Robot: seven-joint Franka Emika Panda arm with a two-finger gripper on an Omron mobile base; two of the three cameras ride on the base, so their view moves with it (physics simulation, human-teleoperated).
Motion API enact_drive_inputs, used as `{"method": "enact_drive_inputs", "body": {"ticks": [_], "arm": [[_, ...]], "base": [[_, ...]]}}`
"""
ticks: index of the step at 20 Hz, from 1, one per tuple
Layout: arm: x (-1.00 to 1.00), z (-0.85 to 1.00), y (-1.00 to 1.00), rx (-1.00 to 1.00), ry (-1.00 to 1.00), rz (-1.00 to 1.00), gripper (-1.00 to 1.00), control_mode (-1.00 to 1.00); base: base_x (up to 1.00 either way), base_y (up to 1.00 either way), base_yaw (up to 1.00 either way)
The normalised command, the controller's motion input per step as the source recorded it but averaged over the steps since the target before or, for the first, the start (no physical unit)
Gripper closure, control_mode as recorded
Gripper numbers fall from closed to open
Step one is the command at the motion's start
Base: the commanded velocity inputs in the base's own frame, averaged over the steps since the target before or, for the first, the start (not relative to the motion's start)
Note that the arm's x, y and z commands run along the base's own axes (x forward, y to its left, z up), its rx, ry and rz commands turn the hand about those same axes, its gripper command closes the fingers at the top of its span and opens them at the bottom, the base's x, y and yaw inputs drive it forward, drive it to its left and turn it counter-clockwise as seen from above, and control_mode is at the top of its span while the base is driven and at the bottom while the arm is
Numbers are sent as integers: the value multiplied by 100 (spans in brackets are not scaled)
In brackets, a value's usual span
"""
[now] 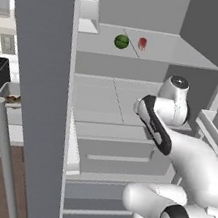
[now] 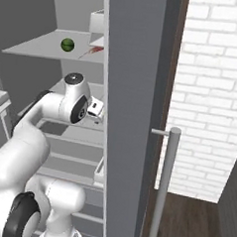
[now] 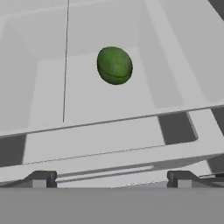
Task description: Place one avocado and one steak in each tupperware on the nearby counter, to pack two identical lunches.
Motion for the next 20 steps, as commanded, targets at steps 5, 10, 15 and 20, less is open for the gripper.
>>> {"method": "enact_drive_inputs", "body": {"ticks": [5,10,15,20], "arm": [[66,-26,-16,-3,1,0,-100,-100],[44,-52,0,-4,0,0,-100,-100],[56,-29,-12,-1,0,0,-100,-100],[63,-17,-15,0,0,0,-100,-100]], "base": [[0,0,0],[0,0,0],[0,0,0],[0,0,0]]}}
